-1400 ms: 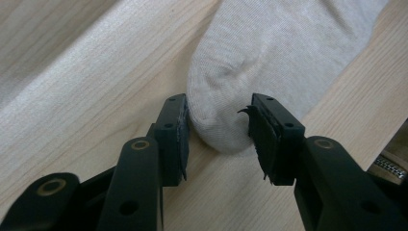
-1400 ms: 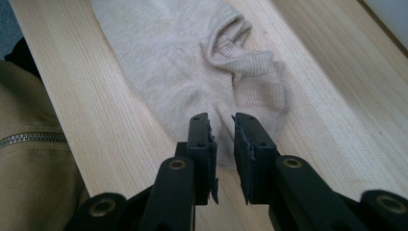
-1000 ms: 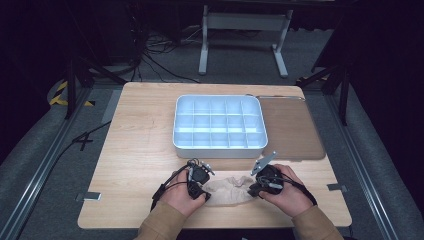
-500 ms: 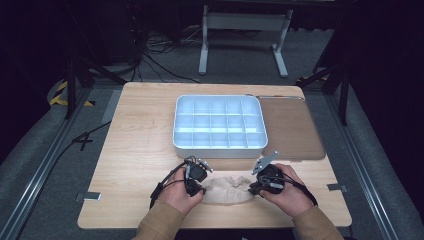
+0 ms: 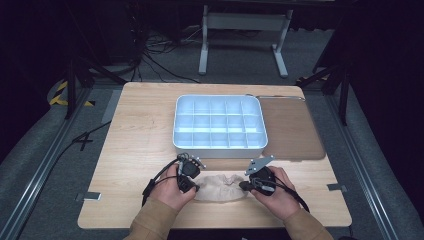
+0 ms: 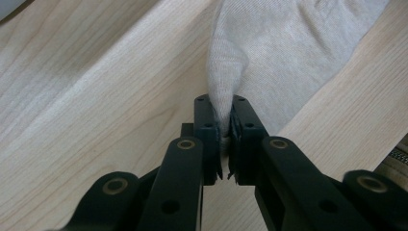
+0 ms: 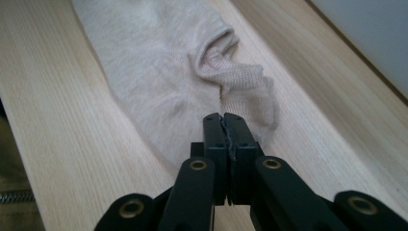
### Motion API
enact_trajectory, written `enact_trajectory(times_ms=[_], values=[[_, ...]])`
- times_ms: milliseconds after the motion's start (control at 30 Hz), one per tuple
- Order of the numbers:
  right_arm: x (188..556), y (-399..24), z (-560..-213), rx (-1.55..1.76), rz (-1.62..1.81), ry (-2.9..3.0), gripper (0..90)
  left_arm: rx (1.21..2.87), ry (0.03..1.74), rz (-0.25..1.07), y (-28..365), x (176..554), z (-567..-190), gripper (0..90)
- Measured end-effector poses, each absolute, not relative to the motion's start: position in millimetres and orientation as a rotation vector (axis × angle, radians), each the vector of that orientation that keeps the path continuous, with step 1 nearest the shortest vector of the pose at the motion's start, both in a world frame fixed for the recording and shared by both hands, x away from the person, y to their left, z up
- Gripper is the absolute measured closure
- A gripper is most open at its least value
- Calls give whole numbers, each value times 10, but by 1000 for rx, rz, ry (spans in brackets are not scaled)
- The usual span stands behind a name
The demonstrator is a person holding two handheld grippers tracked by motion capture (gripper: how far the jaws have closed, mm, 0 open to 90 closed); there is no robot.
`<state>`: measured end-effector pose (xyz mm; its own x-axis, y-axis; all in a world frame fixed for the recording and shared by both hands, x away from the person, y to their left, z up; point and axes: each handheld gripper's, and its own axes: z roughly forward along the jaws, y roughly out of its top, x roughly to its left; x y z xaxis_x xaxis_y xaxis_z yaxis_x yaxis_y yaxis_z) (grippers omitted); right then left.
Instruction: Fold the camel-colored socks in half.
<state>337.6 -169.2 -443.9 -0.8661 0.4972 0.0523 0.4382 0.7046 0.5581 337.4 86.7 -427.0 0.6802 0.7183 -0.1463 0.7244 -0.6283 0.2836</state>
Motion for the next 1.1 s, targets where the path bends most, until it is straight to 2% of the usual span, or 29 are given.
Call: enact_trajectory(times_ms=[1100], values=[[3388,-1657,-4563,775,860,2782,893,2533,1106,-27,889,3379,-4153,832]])
